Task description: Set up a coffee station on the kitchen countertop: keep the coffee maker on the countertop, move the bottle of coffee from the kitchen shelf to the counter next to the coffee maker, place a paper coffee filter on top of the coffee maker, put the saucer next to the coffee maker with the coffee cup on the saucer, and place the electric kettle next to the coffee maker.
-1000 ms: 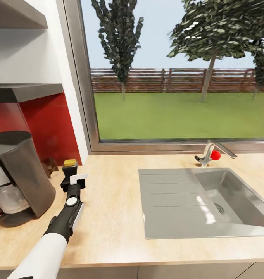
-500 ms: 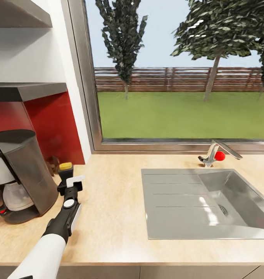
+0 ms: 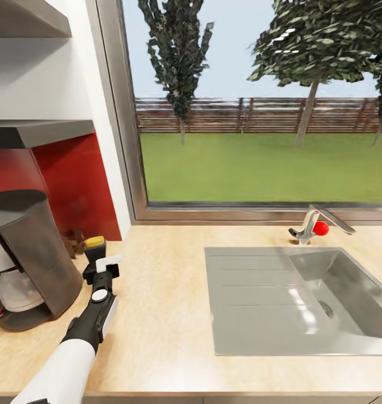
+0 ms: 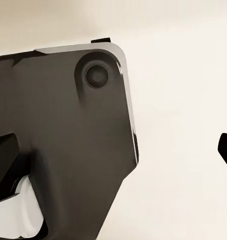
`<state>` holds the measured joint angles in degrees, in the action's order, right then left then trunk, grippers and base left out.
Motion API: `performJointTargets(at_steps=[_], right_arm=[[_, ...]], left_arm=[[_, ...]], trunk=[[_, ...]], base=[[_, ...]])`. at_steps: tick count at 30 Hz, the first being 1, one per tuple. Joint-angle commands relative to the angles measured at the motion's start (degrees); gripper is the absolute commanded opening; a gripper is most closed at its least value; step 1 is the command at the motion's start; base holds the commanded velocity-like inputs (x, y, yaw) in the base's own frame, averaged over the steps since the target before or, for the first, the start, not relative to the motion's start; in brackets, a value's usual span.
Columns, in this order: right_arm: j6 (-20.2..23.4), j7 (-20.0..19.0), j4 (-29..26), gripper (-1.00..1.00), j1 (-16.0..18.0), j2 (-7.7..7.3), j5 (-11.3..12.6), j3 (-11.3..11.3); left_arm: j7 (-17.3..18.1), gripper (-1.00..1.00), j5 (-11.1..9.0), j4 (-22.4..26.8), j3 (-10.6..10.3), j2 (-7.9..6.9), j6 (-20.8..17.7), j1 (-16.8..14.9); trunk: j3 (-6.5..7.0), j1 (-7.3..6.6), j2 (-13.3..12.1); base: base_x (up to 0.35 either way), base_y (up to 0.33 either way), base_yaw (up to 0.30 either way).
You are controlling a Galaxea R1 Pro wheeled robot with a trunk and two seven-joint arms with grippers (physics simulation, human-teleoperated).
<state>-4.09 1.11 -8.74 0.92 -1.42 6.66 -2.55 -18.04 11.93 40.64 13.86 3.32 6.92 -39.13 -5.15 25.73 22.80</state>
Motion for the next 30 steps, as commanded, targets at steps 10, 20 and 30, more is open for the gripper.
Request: performJointTargets(at_steps=[10,20,30], right_arm=[[-0.3,-0.1,0.0,1.0,0.0,0.01,0.5,-0.2],[-0.3,-0.1,0.1,1.0,0.0,0.01,0.5,-0.2],[-0.3,-0.1,0.0,1.0,0.0,0.01,0.5,-0.2]], left_arm=[[-0.1,-1.0,0.7,-3.0,0.2,0.05,5.4,0.6],[-0.1,-1.0,0.8,-3.6,1.9,-0.05,6.2,0.8],[-0.1,-1.0,1.0,-3.6,4.4,-0.06,6.6,0.8]], trunk=[[-0.12,0.05,0.1],[-0.12,0.05,0.1],[-0.12,0.05,0.1]], base=[[0.055,0.0,0.0],[0.0,0.0,0.0],[0.0,0.0,0.0]])
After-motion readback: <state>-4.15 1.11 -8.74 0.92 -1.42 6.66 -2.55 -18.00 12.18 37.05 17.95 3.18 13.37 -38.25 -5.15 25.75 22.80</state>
